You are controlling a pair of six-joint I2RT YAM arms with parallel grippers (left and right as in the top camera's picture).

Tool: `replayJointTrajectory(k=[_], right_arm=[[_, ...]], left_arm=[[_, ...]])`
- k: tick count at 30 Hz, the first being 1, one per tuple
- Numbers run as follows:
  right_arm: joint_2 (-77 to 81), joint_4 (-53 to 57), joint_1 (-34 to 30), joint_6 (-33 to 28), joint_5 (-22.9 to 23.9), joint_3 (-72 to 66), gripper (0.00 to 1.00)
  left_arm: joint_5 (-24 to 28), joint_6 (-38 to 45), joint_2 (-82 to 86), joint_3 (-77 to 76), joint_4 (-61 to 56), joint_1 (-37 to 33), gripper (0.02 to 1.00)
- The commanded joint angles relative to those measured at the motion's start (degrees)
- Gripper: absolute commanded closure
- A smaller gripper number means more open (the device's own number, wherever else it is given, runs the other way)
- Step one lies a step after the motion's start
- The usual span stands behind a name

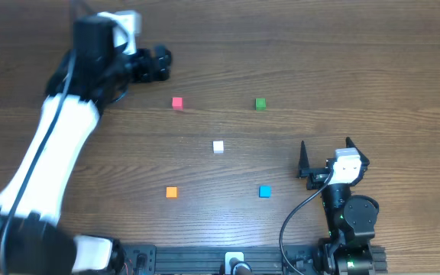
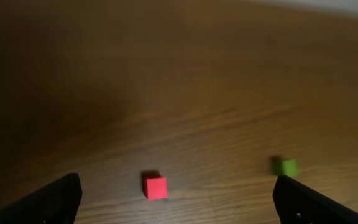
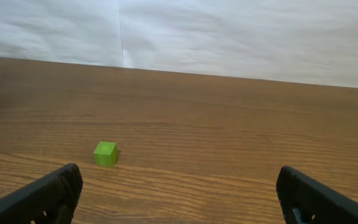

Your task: Stack Cubes

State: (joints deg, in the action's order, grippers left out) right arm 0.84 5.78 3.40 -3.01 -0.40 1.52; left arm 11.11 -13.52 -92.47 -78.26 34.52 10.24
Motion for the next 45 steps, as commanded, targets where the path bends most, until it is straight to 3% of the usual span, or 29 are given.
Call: replayJointTrajectory(k=[1, 20, 31, 41, 45], right_arm=[[-0.46, -0.20, -0.33, 0.15, -0.63, -0.57, 0.009], [-0.46, -0.20, -0.33, 0.15, -0.63, -0.57, 0.007], [-0.46, -0.20, -0.33, 0.15, -0.63, -0.57, 0.007], [-0.46, -0.20, -0.33, 0.15, -0.63, -0.57, 0.007], [-0.46, -0.20, -0.33, 0.15, -0.63, -0.57, 0.007]], left_arm=[[-2.25, -1.62, -10.67, -4.37, 1.75, 2.71, 0.023], [-10.71, -3.89, -24.37, -4.37, 4.20, 6.99, 0.062], [-13.81, -3.65, -26.32, -4.37, 4.94, 8.28, 0.167], [-15.10, -3.63, -27.10, -4.37, 4.66, 8.68, 0.386], [-15.10, -3.63, -27.58, -4.37, 4.48, 8.98, 0.395]])
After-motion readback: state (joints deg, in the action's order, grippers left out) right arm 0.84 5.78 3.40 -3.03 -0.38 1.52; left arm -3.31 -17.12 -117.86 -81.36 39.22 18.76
